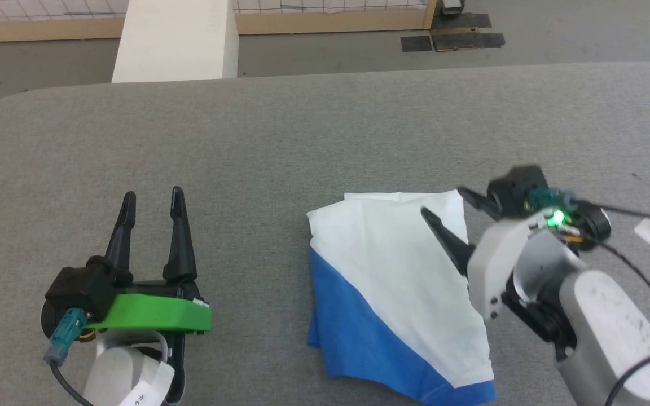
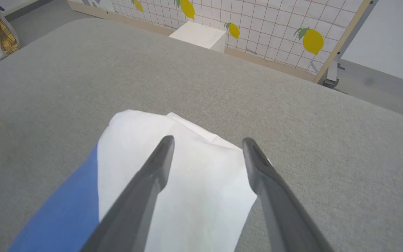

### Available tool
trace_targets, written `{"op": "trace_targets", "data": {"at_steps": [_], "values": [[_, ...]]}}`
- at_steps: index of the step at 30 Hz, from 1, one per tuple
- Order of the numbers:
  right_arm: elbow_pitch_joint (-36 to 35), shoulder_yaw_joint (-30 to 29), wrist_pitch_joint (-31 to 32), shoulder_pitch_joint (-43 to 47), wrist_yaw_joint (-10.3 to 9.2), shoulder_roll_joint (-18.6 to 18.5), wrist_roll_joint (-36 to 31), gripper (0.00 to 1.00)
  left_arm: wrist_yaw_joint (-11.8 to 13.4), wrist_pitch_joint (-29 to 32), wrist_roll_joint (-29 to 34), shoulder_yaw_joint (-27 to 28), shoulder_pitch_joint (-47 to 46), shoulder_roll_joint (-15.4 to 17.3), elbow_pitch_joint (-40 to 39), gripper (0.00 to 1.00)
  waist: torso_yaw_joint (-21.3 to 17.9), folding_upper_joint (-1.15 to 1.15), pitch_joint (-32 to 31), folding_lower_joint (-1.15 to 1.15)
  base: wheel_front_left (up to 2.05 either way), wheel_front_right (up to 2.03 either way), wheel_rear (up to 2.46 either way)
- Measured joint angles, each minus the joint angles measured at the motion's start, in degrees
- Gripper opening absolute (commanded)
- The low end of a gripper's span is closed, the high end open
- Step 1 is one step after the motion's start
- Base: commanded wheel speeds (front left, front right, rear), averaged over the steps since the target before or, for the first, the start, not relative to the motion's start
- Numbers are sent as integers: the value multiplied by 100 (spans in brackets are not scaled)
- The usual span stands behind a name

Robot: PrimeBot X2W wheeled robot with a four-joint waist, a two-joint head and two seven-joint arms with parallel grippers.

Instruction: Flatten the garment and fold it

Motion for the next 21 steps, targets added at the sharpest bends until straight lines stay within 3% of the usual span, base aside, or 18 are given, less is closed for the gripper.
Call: {"op": "trace_targets", "data": {"at_steps": [9, 21], "values": [[96, -672, 677, 915, 0, 442, -868, 100, -13, 0, 7, -56, 11, -1, 83, 100, -57, 0, 28, 0, 0, 0, 0], [817, -981, 983, 920, 0, 688, -1210, 100, -9, 0, -21, -103, 4, -1, 98, 100, 132, 0, 264, 0, 0, 0, 0]]}}
